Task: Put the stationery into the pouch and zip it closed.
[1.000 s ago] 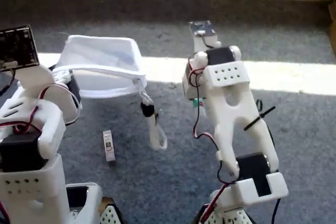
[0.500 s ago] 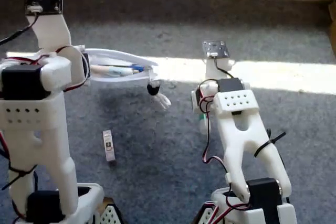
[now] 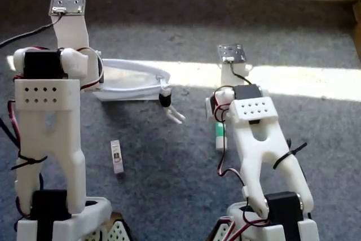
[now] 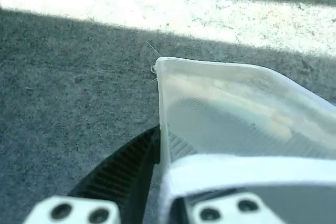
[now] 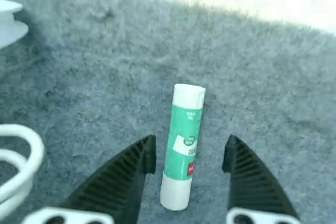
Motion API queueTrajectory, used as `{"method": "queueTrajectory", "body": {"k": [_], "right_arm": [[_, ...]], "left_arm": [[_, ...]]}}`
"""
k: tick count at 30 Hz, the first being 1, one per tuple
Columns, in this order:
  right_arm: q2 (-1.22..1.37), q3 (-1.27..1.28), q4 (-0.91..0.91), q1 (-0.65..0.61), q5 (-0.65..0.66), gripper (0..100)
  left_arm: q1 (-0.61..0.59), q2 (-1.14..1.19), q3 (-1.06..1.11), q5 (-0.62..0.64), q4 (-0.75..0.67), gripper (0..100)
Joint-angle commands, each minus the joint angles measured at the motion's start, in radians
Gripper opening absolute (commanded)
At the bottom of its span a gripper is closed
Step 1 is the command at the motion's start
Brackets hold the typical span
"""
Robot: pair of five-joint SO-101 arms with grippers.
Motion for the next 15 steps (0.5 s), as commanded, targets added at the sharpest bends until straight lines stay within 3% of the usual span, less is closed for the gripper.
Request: {"method": "queueTrajectory", "body": {"k": [1,9,15], "right_arm": [[-0.042,-0.007,0.001,-0.015,0.011,21.1],[0.093,-0.027,0.005,-0.033,0.012,21.1],[0.285,-0.232,0.09,-0.021,0.011,21.0]], "left_arm": [[0.012,-0.01,0.038,-0.003,-0.063,1],[0.012,-0.237,0.217,-0.002,-0.147,1],[0.012,-0.407,0.407,-0.002,-0.258,1]]}}
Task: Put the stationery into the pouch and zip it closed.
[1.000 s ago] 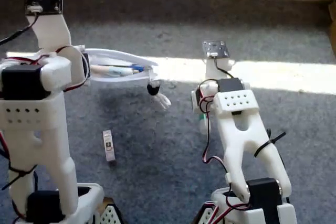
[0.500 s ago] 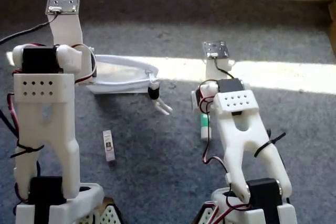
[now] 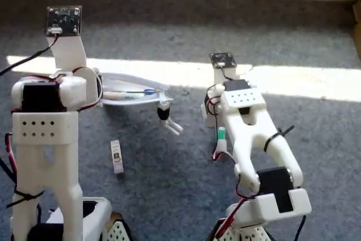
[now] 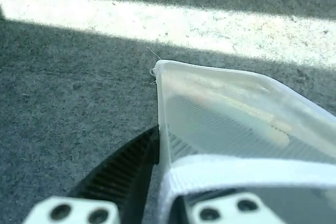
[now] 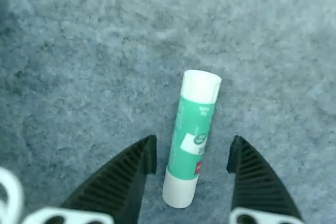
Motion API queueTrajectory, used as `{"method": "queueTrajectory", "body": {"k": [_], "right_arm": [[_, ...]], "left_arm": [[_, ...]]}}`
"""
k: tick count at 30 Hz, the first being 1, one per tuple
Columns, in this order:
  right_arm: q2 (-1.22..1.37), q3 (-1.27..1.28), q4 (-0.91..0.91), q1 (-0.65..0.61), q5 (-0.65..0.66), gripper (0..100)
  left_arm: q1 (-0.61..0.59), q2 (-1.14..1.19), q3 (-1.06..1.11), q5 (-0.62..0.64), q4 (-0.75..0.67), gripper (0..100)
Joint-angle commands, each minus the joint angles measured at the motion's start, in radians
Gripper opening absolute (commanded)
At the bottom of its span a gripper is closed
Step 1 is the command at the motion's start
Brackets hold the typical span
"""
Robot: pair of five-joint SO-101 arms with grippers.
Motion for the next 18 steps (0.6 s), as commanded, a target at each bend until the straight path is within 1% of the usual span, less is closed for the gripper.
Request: {"method": "queueTrajectory", "body": {"k": [1,8,13,18], "right_arm": [[0.051,-0.156,0.039,0.007,0.011,21.0],[0.194,-0.226,0.038,0.022,0.012,20.7],[0.271,-0.242,0.038,0.021,0.012,11.0],[0.302,-0.265,0.047,0.021,0.02,7.3]], "left_arm": [[0.012,-0.14,0.082,-0.002,-0.074,1],[0.012,-0.182,0.143,-0.005,-0.109,1],[0.012,-0.182,0.145,-0.006,-0.101,1],[0.012,-0.182,0.147,-0.006,-0.101,1]]}}
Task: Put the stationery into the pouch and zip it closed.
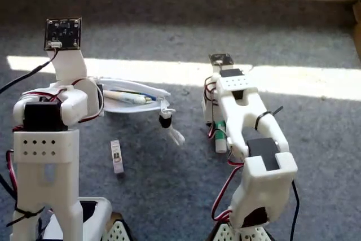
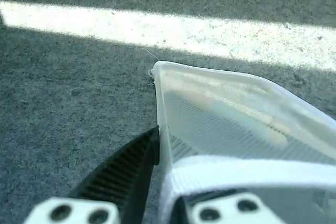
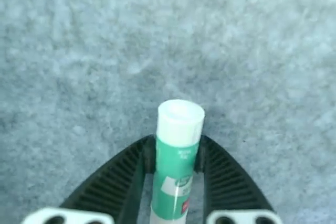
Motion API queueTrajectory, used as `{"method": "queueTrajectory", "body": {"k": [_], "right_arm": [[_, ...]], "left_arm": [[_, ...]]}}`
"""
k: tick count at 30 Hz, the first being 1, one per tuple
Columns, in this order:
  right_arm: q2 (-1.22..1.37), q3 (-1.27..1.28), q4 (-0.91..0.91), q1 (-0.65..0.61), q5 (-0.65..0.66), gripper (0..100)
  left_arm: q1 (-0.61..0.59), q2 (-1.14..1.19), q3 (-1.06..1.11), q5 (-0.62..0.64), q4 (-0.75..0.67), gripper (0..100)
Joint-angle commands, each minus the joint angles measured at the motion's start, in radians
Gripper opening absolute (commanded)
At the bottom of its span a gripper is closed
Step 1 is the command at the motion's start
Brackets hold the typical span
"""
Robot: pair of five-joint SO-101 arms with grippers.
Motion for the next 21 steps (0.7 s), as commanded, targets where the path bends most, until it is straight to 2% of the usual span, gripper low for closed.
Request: {"method": "queueTrajectory", "body": {"k": [1,4,9,21], "right_arm": [[-0.004,-0.048,0.007,0.002,0.043,5.3],[-0.007,-0.051,0.05,0.002,0.081,0.2],[-0.096,-0.096,0.096,0.004,0.081,0.6],[-0.621,0.186,0.041,-0.002,0.081,0.6]], "left_arm": [[0.012,-0.035,-0.01,-0.006,-0.02,1],[0.012,-0.039,0.016,-0.006,-0.028,1],[0.012,-0.039,0.022,-0.005,-0.028,1],[0.012,-0.039,0.024,-0.003,-0.029,1]]}}
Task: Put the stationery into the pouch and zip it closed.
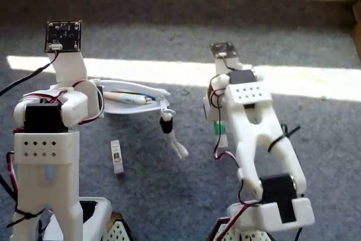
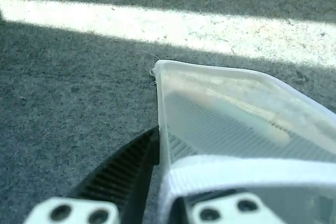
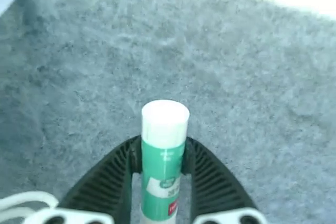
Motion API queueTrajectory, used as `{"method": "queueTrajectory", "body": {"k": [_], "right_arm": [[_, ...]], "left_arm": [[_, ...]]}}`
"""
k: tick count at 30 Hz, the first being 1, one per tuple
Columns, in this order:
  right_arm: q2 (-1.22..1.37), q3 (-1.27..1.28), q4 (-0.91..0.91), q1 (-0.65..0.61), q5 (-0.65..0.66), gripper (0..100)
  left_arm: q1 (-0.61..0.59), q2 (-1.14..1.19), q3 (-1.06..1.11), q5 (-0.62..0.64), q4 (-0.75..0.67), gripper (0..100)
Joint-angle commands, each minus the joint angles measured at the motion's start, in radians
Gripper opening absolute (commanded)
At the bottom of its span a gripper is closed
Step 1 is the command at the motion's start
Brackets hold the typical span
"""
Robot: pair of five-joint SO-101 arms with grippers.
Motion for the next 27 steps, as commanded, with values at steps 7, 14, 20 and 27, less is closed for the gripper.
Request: {"method": "queueTrajectory", "body": {"k": [7,14,20,27], "right_arm": [[-0.452,0.168,-0.116,0.004,0.009,0.6],[-0.633,0.298,-0.226,0.004,0.002,0.6],[-0.773,0.358,-0.297,0.004,-0.227,0.6],[-0.903,0.366,-0.331,0.004,-0.256,0.6]], "left_arm": [[0.012,-0.028,-0.004,-0.003,-0.023,1],[0.012,-0.028,-0.004,-0.003,-0.023,1],[0.012,-0.028,-0.004,-0.003,-0.023,1],[0.012,-0.028,-0.004,-0.005,-0.023,1]]}}
